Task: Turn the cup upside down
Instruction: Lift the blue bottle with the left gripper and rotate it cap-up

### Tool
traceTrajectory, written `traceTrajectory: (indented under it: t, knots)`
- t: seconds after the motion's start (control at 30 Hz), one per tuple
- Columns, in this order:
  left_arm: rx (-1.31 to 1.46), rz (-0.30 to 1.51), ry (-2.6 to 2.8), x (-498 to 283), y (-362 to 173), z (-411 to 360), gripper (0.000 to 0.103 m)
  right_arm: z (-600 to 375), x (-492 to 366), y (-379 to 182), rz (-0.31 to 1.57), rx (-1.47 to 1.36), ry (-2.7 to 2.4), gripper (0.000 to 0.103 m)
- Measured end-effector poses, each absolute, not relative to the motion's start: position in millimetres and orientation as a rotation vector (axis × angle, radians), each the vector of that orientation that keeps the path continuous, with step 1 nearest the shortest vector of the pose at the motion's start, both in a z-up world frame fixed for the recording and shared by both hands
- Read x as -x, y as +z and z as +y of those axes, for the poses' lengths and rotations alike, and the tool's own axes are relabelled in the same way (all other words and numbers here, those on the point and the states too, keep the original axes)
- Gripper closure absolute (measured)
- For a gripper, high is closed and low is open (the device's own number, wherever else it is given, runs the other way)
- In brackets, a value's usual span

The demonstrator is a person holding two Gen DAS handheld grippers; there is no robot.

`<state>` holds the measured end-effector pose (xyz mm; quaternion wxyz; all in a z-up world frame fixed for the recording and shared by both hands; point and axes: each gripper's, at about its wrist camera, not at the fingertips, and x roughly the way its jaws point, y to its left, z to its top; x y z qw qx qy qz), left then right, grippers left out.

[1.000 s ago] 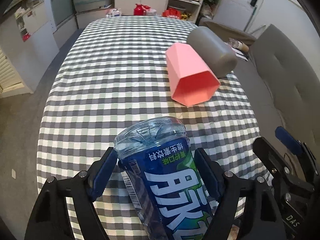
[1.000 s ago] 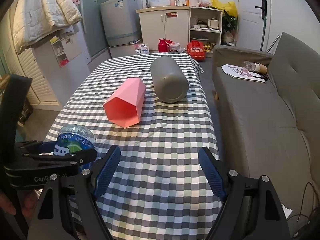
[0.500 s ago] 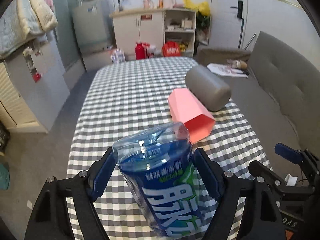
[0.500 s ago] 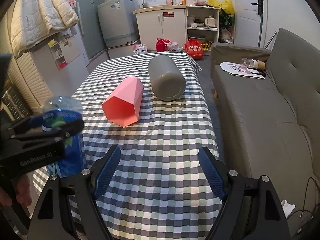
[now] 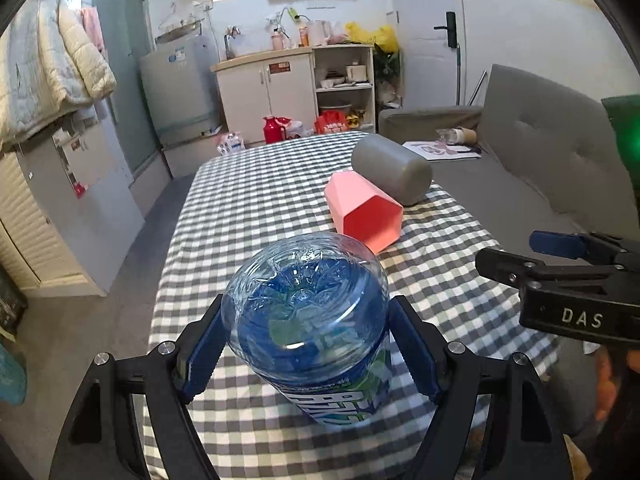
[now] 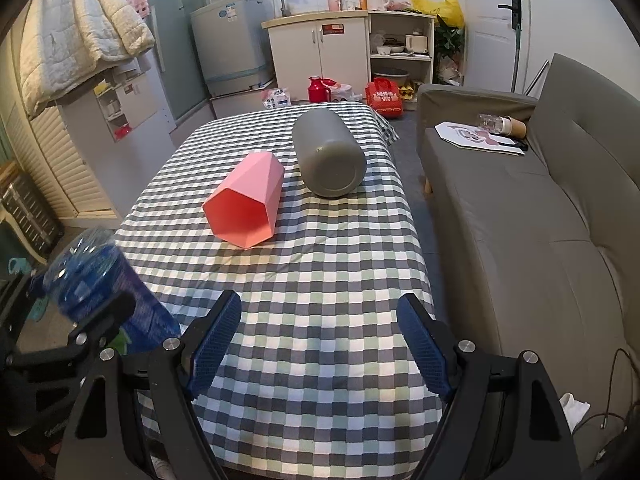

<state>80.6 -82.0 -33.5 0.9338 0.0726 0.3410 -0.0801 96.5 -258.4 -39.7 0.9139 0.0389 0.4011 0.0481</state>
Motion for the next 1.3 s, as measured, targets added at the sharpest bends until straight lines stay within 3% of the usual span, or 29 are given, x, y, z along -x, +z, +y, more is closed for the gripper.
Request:
traceTrajectory:
  t: [0.33, 0.57, 0.67, 0.7, 0.73, 1.3]
  knots:
    - [-0.160, 0.777, -0.203, -77.5, -52.2, -92.2, 0.017, -252.5, -87.9, -34.5, 0.821, -0.073, 0.108, 0.023]
    - [-0.090, 0.927, -0.214, -86.3, -74.3, -84.7, 0.017, -249.8, -87.3, -37.2, 0.831, -0.075, 0.112, 0.023]
    - [-0.054, 0.945, -0.218, -88.2, -77.7, -79.7, 0.020, -248.6, -87.6, -38.1, 0.836, -0.074, 0.113, 0.023]
    - [-0.043, 0.949, -0.234, -88.5, -77.9, -79.7, 0.030, -248.5, -87.8, -38.5, 0.837, -0.074, 0.112, 0.023]
    - [-0.041, 0.951, -0.243, -89.2, -78.2, -79.8, 0.034, -249.2, -88.1, -38.9, 0.839, -0.075, 0.112, 0.023]
    - [-0.062, 0.775, -0.217, -124.0, -60.7, -85.6, 0.035, -250.1, -94.4, -46.6, 0.855, -0.076, 0.105, 0.023]
